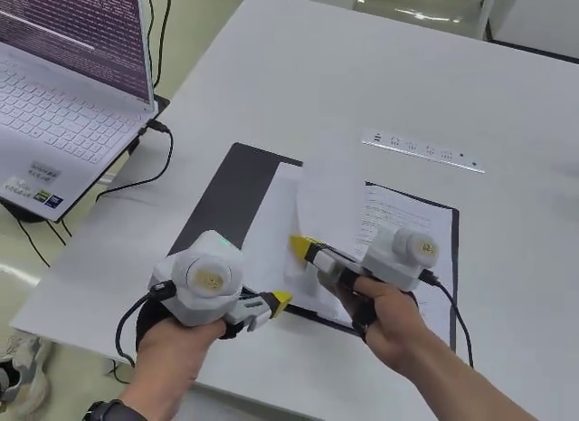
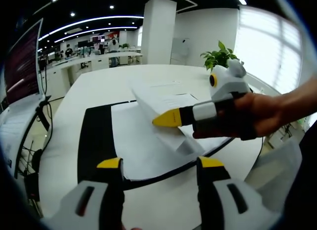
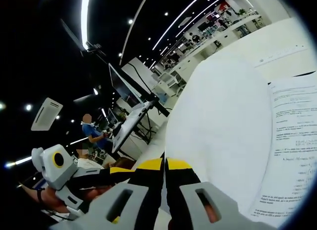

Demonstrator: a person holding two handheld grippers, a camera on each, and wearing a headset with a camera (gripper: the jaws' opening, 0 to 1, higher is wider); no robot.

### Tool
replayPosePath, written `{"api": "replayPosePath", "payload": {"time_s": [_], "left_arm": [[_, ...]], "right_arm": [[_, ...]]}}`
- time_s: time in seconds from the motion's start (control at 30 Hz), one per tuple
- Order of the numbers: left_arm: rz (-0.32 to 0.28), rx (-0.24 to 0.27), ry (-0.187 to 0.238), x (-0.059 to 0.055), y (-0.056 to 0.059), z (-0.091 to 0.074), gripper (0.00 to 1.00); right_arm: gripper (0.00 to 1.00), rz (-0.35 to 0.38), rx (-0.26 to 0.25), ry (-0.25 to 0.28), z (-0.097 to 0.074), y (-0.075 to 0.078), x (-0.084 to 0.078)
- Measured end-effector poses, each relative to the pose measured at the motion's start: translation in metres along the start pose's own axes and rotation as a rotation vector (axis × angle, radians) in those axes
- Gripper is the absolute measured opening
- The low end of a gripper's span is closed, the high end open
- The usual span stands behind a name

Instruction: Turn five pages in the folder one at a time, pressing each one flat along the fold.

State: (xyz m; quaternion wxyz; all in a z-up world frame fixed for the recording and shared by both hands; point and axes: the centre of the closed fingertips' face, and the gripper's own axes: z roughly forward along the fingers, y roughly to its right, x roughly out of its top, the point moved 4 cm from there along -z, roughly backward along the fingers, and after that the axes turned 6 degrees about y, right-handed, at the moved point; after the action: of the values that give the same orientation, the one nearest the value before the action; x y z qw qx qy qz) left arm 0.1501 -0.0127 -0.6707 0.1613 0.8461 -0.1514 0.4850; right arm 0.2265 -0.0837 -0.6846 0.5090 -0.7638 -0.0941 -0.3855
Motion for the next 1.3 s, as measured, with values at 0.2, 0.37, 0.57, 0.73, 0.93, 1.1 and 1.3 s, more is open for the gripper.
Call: {"api": "replayPosePath", "payload": {"time_s": [0.2, 0.37, 0.57, 0.73, 0.93, 1.1, 1.3], "left_arm": [[-0.01, 0.011, -0.007, -0.006, -0.012, -0.004, 0.59], [-0.023, 0.022, -0.012, -0.009, -0.021, -0.008, 0.59], [-0.012, 0.015, -0.03, -0.012, -0.026, -0.01, 0.58], [-0.016, 0.019, -0.04, -0.013, -0.033, -0.013, 0.58], [-0.014, 0.039, -0.049, -0.015, -0.042, -0.019, 0.57], [-0.027, 0.059, -0.054, -0.019, -0.048, -0.023, 0.57], [-0.045, 0.071, -0.061, -0.024, -0.049, -0.026, 0.57]], "right_arm": [[0.0, 0.02, 0.008, -0.007, 0.014, -0.004, -0.007], [0.0, 0.038, 0.003, -0.013, 0.025, -0.001, -0.014], [0.0, 0.065, -0.021, -0.04, 0.036, 0.013, -0.028], [0.0, 0.111, -0.05, -0.061, 0.046, 0.025, -0.04], [0.0, 0.149, -0.075, -0.096, 0.056, 0.036, -0.056], [0.0, 0.172, -0.103, -0.12, 0.063, 0.044, -0.067], [0.0, 0.229, -0.101, -0.104, 0.066, 0.049, -0.067]]}}
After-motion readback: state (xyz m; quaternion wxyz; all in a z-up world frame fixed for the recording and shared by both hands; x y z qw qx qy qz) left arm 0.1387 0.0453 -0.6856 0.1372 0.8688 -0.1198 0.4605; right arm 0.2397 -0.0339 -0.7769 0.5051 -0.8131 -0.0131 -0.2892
